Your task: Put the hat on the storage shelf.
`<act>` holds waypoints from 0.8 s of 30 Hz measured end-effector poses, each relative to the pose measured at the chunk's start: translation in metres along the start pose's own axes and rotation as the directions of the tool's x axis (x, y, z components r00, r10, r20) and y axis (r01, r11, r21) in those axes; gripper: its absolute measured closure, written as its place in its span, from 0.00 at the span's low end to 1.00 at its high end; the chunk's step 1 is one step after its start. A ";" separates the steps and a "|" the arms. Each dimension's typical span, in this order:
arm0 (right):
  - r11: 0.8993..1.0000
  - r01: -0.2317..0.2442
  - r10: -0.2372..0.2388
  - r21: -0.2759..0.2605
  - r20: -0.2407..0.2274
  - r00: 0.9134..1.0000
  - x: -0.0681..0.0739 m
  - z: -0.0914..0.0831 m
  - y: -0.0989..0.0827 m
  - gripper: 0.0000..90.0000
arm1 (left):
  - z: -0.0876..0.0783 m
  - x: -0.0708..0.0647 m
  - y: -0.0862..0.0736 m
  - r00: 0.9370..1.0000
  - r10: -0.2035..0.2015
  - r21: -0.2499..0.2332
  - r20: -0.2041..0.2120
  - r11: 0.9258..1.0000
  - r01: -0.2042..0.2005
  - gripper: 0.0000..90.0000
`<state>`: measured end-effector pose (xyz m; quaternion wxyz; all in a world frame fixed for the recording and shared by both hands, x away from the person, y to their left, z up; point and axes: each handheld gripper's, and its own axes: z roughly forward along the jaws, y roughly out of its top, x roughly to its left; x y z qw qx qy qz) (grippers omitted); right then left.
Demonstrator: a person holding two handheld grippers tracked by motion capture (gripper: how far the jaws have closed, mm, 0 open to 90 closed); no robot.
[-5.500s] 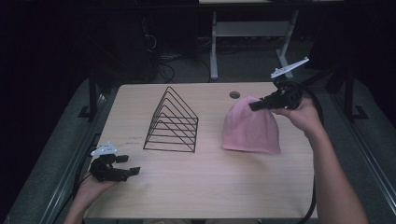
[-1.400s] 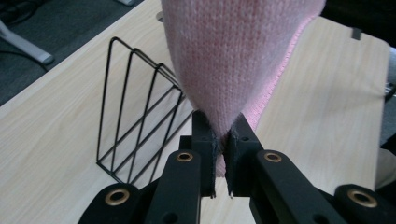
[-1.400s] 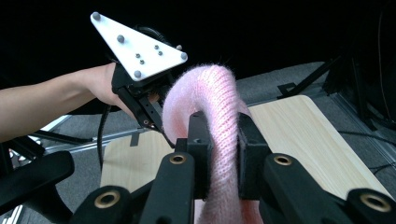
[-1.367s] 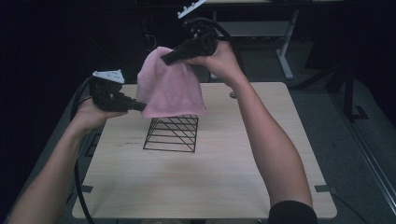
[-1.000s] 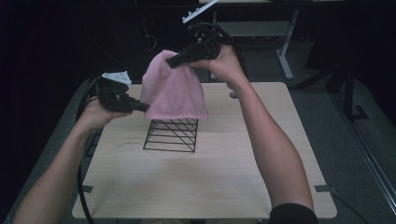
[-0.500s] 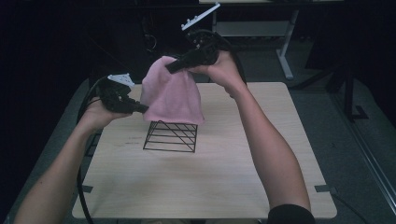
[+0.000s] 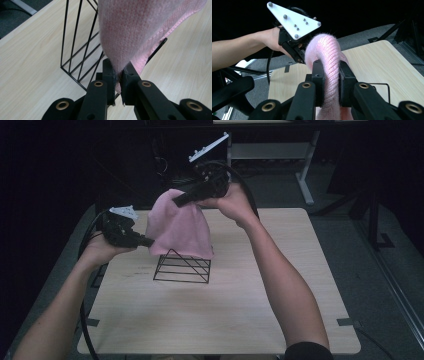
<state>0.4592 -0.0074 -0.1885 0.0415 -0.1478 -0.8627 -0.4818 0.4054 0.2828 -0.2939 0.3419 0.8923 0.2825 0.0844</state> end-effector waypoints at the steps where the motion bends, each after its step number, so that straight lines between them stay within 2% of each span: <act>1: 1.000 -0.007 0.007 0.003 -0.002 1.000 0.001 0.001 -0.001 0.87 | 0.001 0.000 -0.001 1.000 0.002 0.005 -0.001 1.000 -0.002 0.93; 2: 1.000 0.002 -0.002 0.005 -0.002 1.000 0.001 0.002 -0.002 0.87 | 0.001 0.000 -0.002 1.000 0.002 0.008 -0.006 1.000 -0.002 0.93; 8: 1.000 -0.013 0.013 0.012 -0.012 1.000 0.000 0.009 -0.008 0.87 | 0.006 0.000 -0.009 1.000 -0.001 0.020 -0.004 1.000 0.001 0.93; 11: 1.000 -0.010 0.010 0.009 -0.016 1.000 -0.001 0.013 -0.011 0.87 | 0.009 0.000 -0.013 1.000 -0.017 0.020 -0.001 1.000 0.017 0.93; 14: 1.000 -0.013 0.013 0.022 -0.017 1.000 -0.002 0.016 -0.014 0.87 | 0.010 0.000 -0.014 1.000 -0.001 0.039 -0.014 0.999 0.002 0.93; 22: 0.999 -0.027 0.028 0.026 -0.029 0.999 -0.003 0.024 -0.025 0.87 | 0.018 0.001 -0.024 1.000 -0.013 0.053 -0.006 0.998 0.013 0.93; 24: 0.999 -0.026 0.027 0.029 -0.027 0.999 -0.003 0.026 -0.027 0.87 | 0.020 0.000 -0.025 1.000 -0.016 0.065 -0.016 0.998 0.017 0.93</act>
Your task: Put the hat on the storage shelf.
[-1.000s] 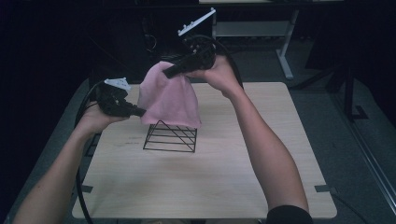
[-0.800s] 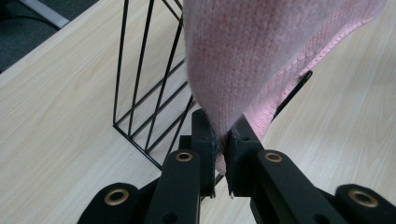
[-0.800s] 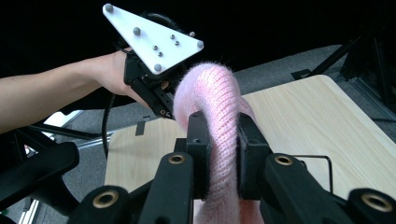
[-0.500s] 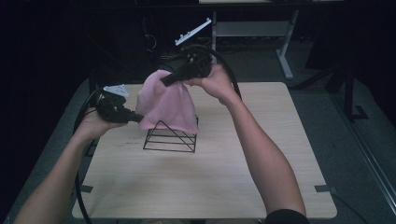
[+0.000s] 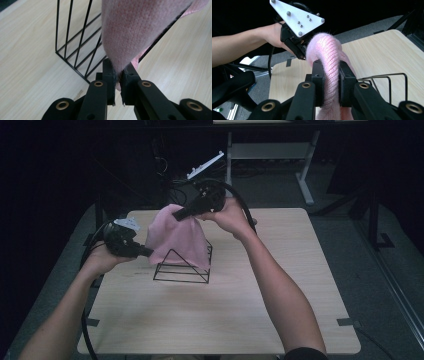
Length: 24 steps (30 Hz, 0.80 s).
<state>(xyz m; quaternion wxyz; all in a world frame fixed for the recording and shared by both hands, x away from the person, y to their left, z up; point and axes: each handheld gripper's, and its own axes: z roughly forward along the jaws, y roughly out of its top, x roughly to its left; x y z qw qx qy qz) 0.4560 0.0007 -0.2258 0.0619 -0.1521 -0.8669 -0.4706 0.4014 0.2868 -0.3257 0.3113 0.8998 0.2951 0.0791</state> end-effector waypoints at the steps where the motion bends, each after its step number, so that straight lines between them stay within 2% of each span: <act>1: 1.000 -0.002 0.002 0.000 -0.002 1.000 0.000 0.001 -0.001 0.87 | 0.000 0.000 0.000 1.000 0.012 0.015 -0.004 1.000 -0.012 0.93; 5: 1.000 -0.003 0.003 0.003 -0.008 1.000 -0.001 0.004 -0.004 0.86 | 0.003 -0.001 -0.001 1.000 0.024 0.020 -0.011 1.000 -0.024 0.93; 9: 1.000 -0.001 0.001 0.017 -0.003 1.000 -0.001 0.006 -0.007 0.86 | 0.008 -0.001 -0.009 1.000 -0.006 0.000 -0.004 1.000 0.006 0.93; 11: 1.000 -0.005 0.005 0.022 -0.004 1.000 -0.001 0.009 -0.009 0.86 | 0.009 0.000 -0.011 1.000 0.007 0.019 -0.013 1.000 -0.007 0.93; 24: 0.998 -0.040 0.042 0.043 -0.046 0.998 -0.011 0.031 -0.029 0.86 | 0.026 0.005 -0.028 0.999 -0.023 0.060 -0.029 0.998 0.025 0.93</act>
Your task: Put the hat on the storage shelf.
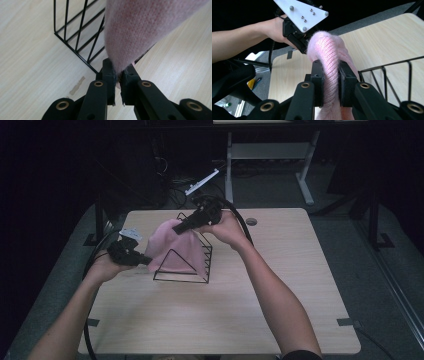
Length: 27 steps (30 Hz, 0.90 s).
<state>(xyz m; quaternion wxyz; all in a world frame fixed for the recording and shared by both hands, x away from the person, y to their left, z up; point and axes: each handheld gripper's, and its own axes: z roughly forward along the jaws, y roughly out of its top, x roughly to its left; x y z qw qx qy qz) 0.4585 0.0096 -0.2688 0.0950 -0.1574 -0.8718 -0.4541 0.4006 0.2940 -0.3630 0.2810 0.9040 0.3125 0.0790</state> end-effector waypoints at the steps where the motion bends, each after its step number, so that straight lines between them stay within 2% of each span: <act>1: 1.000 -0.005 0.005 0.003 -0.003 1.000 -0.001 0.001 -0.001 0.86 | 0.001 0.000 -0.001 1.000 -0.002 0.002 -0.001 1.000 0.002 0.93; 7: 1.000 -0.016 0.016 0.011 -0.013 1.000 -0.001 0.009 -0.008 0.85 | 0.008 0.001 -0.005 1.000 0.002 0.020 -0.007 1.000 -0.002 0.93; 15: 0.999 -0.009 0.009 0.036 -0.010 1.000 0.000 0.015 -0.016 0.84 | 0.021 -0.003 -0.002 0.999 0.052 0.078 -0.012 0.996 -0.051 0.93; 19: 0.999 -0.014 0.014 0.051 -0.011 1.000 0.000 0.018 -0.021 0.83 | 0.026 -0.003 -0.003 0.998 0.063 0.092 -0.018 0.994 -0.061 0.93; 23: 0.998 -0.020 0.021 0.066 -0.016 1.000 -0.001 0.023 -0.024 0.80 | 0.031 -0.001 -0.009 0.999 0.049 0.094 0.001 0.994 -0.049 0.93; 25: 0.996 -0.030 0.032 0.080 -0.024 0.999 -0.001 0.026 -0.025 0.77 | 0.034 0.001 -0.013 1.000 0.025 0.078 0.010 0.997 -0.026 0.93; 27: 0.997 -0.027 0.029 0.079 -0.031 0.999 -0.002 0.027 -0.027 0.76 | 0.036 0.000 -0.013 1.000 0.029 0.090 0.008 0.996 -0.029 0.93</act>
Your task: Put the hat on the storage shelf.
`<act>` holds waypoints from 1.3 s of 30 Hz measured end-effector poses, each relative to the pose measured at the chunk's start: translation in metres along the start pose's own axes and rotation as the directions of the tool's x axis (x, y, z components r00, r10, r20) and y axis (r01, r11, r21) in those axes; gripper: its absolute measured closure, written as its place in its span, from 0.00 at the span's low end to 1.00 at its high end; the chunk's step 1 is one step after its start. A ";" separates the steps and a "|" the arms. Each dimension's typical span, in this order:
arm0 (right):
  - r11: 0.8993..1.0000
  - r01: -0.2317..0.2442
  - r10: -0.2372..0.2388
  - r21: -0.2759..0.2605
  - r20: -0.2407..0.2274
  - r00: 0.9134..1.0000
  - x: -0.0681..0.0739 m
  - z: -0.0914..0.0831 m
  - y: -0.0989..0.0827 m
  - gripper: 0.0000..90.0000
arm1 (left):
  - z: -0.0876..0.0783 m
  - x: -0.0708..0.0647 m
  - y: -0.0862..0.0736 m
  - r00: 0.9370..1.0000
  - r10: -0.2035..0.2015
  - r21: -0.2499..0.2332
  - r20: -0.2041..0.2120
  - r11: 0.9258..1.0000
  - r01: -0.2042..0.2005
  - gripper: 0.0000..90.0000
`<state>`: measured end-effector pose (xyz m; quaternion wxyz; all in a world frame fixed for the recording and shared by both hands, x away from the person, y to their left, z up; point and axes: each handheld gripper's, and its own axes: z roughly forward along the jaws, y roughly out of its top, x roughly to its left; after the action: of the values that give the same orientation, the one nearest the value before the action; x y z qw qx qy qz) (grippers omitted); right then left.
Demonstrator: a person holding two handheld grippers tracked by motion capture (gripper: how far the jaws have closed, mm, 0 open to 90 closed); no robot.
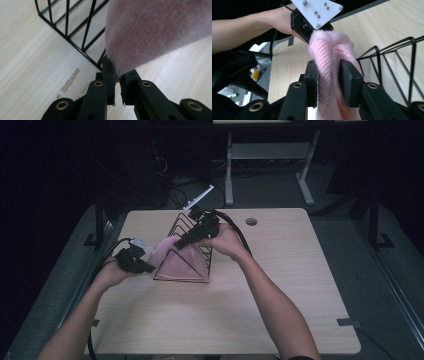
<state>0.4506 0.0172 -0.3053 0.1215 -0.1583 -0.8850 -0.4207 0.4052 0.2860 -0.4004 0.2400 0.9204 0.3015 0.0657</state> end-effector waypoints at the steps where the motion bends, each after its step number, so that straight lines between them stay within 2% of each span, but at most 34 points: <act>1: 1.000 -0.002 0.002 -0.001 0.000 1.000 0.000 0.000 0.000 0.75 | 0.000 0.000 0.000 1.000 0.013 0.012 -0.004 1.000 -0.013 0.93; 2: 1.000 -0.004 0.004 0.000 -0.001 1.000 0.000 0.000 -0.001 0.75 | 0.000 0.001 0.001 1.000 0.026 0.021 -0.007 0.999 -0.026 0.93; 5: 1.000 -0.001 0.001 -0.007 -0.004 1.000 0.001 0.000 -0.002 0.75 | 0.003 0.002 0.000 1.000 0.005 0.022 -0.004 1.000 -0.005 0.93; 9: 1.000 0.004 -0.004 -0.007 0.000 1.000 0.001 -0.002 -0.007 0.77 | 0.006 0.003 -0.002 1.000 0.012 0.037 -0.006 0.999 -0.011 0.93; 14: 1.000 0.013 -0.013 -0.023 0.006 1.000 0.000 -0.003 -0.011 0.89 | 0.008 0.004 -0.005 1.000 0.000 0.038 -0.002 0.999 0.000 0.93; 17: 0.999 0.028 -0.028 -0.017 0.009 1.000 0.002 0.001 -0.011 0.90 | 0.009 0.003 -0.007 1.000 -0.012 0.041 0.002 0.999 0.012 0.93; 18: 1.000 0.025 -0.025 -0.016 0.009 1.000 0.003 0.002 -0.010 0.90 | 0.009 0.004 -0.008 1.000 -0.002 0.049 0.001 0.999 0.002 0.93; 21: 1.000 0.020 -0.020 -0.017 0.006 1.000 0.002 0.003 -0.011 0.90 | 0.009 0.004 -0.008 1.000 -0.014 0.039 0.005 0.999 0.014 0.93; 26: 0.999 0.034 -0.034 -0.030 0.007 0.999 0.003 -0.001 -0.013 0.83 | 0.005 0.004 -0.007 1.000 -0.012 0.028 0.005 1.000 0.012 0.90; 31: 0.998 0.012 -0.012 -0.058 0.000 1.000 0.005 -0.008 -0.016 0.79 | 0.000 0.004 -0.008 1.000 -0.016 0.022 0.017 1.000 0.015 0.85; 39: 0.997 0.013 -0.012 -0.073 0.015 1.000 0.009 -0.016 -0.019 0.72 | -0.013 0.000 -0.012 0.999 -0.027 -0.018 0.022 0.999 0.027 0.78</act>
<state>0.4365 -0.0052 -0.3058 0.1068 -0.1601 -0.8708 -0.4524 0.3960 0.2995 -0.3945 0.2523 0.9147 0.3108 0.0553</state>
